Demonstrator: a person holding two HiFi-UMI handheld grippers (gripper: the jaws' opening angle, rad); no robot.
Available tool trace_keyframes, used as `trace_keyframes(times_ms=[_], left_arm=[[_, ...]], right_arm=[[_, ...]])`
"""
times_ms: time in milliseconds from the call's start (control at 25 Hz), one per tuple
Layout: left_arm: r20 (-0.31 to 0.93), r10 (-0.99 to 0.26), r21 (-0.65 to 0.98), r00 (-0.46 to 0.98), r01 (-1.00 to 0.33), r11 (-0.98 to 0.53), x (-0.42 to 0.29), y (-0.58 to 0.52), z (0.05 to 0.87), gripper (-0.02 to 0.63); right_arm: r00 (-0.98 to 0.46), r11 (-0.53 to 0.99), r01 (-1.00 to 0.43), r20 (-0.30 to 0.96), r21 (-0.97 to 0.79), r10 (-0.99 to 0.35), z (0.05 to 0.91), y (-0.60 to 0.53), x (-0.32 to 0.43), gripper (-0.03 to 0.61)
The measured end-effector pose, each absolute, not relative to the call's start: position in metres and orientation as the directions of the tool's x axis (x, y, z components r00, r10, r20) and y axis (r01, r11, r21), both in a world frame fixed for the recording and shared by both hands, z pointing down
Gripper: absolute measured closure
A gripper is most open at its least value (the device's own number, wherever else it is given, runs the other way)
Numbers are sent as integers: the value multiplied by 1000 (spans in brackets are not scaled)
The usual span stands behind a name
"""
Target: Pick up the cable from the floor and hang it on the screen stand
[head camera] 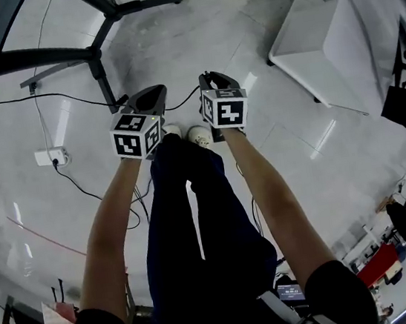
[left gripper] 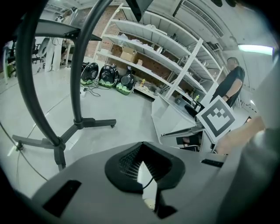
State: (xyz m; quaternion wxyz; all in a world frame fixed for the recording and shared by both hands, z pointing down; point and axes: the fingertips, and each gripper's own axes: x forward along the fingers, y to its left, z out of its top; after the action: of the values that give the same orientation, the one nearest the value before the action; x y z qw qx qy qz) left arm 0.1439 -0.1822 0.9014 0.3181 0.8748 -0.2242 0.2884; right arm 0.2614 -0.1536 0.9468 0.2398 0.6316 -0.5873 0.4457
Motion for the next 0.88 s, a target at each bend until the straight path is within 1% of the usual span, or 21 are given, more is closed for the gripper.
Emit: trace_keyframes(times_ms=[200,400,680,880], left_arm=[[666,-222,439,712,-615,-655,134,-168,869,611],[669,-229,451,707,-631,-631,132,-153,842,611],[659,-254,469,708,-651,-597,139,-143,812,611],[657,-287,461,697,-672,-579,136,-143,786,611]], right_arm=[[-97,-191,-955,847,-227,-522,909,-142,258,466],[-115,-145,-965,849,-219,-516,876,-130,250,466],[-142,-102,-966,818,-237,-558,834,-134,248,466],[-126,-76,-976,811,-205,-572,806,-135,251,466]])
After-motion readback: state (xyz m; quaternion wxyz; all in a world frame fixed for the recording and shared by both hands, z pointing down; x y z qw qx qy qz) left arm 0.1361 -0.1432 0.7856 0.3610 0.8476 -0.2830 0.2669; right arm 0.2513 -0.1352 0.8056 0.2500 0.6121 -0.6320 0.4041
